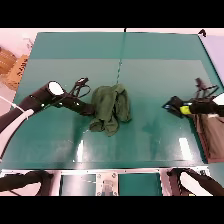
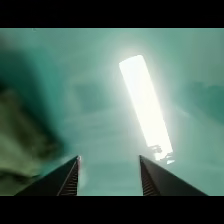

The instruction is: Fold the shirts.

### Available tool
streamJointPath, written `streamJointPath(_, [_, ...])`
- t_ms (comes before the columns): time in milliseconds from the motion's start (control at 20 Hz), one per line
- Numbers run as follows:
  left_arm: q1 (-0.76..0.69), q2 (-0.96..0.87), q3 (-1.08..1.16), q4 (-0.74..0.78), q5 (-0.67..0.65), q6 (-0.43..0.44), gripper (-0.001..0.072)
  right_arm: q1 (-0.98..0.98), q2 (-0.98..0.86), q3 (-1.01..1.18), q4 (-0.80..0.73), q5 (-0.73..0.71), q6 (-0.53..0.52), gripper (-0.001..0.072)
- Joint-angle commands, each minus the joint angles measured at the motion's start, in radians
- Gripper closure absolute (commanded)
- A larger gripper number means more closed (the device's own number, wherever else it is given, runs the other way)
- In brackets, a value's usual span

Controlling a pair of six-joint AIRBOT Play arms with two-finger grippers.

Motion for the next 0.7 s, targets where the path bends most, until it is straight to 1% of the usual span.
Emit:
streamJointPath(0, [0.049, -0.004, 0.048, -0.005, -0.053, 0.019, 0.0688, 0.190, -0.110, -0.052, 0.218, -0.132, -0.114, 0.0278])
streamJointPath(100, [0.077, -0.004, 0.055, -0.005, -0.077, 0.019, 0.0688, 0.320, -0.202, -0.046, 0.261, -0.199, -0.122, 0.0278])
streamJointPath(200, [0.087, -0.005, 0.055, -0.001, -0.090, 0.019, 0.0688, 0.421, -0.288, -0.024, 0.329, -0.248, -0.159, 0.0277])
streamJointPath(400, [0.087, -0.005, 0.055, 0.005, -0.097, 0.019, 0.0688, 0.517, -0.417, 0.037, 0.348, -0.262, -0.167, 0.0284])
streamJointPath(450, [0.087, -0.005, 0.055, 0.005, -0.097, 0.019, 0.0688, 0.518, -0.431, 0.053, 0.348, -0.272, -0.175, 0.0388])
streamJointPath(500, [0.087, -0.005, 0.055, 0.007, -0.097, 0.019, 0.0688, 0.515, -0.433, 0.068, 0.346, -0.279, -0.195, 0.0588])
streamJointPath(550, [0.087, -0.004, 0.057, 0.016, -0.100, 0.019, 0.0688, 0.498, -0.432, 0.091, 0.343, -0.268, -0.228, 0.0693])
streamJointPath(600, [0.087, -0.004, 0.071, 0.056, -0.114, 0.010, 0.0688, 0.470, -0.431, 0.119, 0.329, -0.235, -0.241, 0.0694])
streamJointPath(650, [0.087, -0.004, 0.097, 0.124, -0.137, -0.023, 0.0689, 0.428, -0.425, 0.156, 0.297, -0.187, -0.241, 0.0694])
